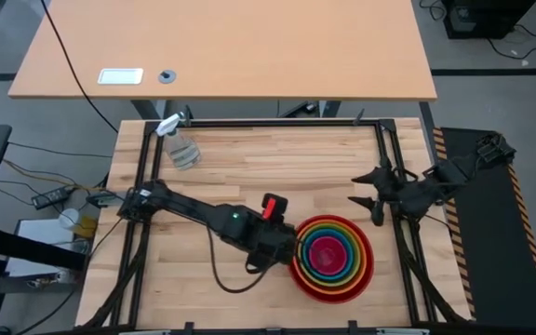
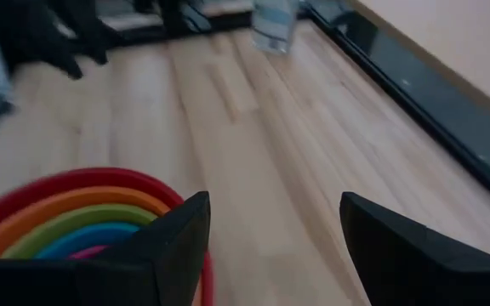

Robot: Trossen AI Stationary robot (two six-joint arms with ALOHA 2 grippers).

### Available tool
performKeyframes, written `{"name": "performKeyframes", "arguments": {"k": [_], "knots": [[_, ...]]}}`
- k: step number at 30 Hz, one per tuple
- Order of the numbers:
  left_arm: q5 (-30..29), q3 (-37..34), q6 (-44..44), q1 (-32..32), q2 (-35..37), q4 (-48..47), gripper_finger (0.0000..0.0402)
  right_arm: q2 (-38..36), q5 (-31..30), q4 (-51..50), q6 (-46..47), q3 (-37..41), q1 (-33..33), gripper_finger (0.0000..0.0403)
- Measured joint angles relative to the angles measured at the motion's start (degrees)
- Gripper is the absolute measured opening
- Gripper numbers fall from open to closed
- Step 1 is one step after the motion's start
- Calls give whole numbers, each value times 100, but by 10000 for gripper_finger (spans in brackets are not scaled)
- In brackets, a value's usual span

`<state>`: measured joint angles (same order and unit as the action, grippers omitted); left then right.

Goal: Nest bowls inside each other
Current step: Return to Home Position

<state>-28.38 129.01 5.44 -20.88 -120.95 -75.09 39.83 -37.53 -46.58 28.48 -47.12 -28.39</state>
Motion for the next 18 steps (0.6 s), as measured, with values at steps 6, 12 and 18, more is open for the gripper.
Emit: {"name": "performKeyframes", "arguments": {"k": [6,12,18], "knots": [[-307,-2,-462,10,435,-522,144,-1364,700,1632,-651,1185,-87,254],[-34,-2,-438,72,585,-188,143,-2237,1062,2948,-1072,2117,-80,237],[388,-11,-236,363,577,75,143,-2813,1334,3698,-1265,2810,-80,224]]}}
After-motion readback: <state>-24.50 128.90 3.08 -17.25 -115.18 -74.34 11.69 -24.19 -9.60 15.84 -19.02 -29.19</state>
